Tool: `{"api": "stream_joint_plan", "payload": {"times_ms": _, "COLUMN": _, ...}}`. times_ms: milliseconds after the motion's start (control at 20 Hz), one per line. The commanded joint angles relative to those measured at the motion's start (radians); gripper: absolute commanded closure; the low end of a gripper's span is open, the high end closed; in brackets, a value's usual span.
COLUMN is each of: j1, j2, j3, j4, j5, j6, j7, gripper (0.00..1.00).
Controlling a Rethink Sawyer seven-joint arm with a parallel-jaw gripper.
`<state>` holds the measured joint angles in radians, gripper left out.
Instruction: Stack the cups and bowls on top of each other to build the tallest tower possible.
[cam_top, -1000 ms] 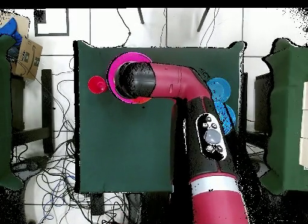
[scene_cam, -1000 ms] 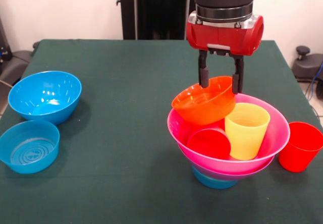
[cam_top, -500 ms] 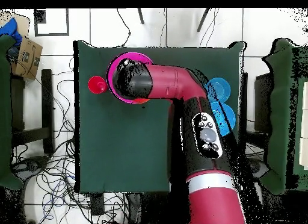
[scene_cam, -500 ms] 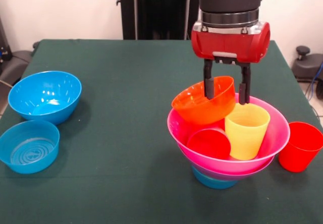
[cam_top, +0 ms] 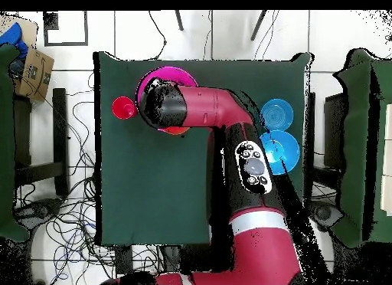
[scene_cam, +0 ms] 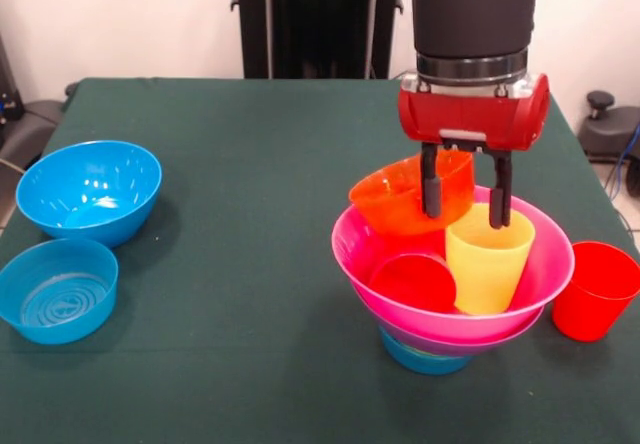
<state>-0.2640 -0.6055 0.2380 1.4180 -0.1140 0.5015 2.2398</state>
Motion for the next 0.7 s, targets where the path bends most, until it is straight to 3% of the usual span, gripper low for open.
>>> {"api": "stream_joint_plan", "payload": {"times_ms": 50, "j1": 0.025, "j2": 0.089, "j3": -0.028, "j4": 0.046, "j5": -0.012, "j6": -0.042, "j7": 0.104, "gripper": 0.00}}
{"api": "stream_joint_plan", "payload": {"times_ms": 250, "j1": 0.026, "j2": 0.063, "j3": -0.041, "j4": 0.061, "j5": -0.016, "j6": -0.009, "j7": 0.081, "gripper": 0.00}}
{"api": "stream_joint_plan", "payload": {"times_ms": 500, "j1": 0.036, "j2": -0.117, "j3": -0.068, "j4": 0.093, "j5": 0.020, "j6": 0.198, "j7": 0.048, "gripper": 0.00}}
{"api": "stream_joint_plan", "payload": {"times_ms": 700, "j1": 0.042, "j2": -0.202, "j3": -0.081, "j4": 0.064, "j5": 0.040, "j6": 0.340, "j7": 0.037, "gripper": 0.00}}
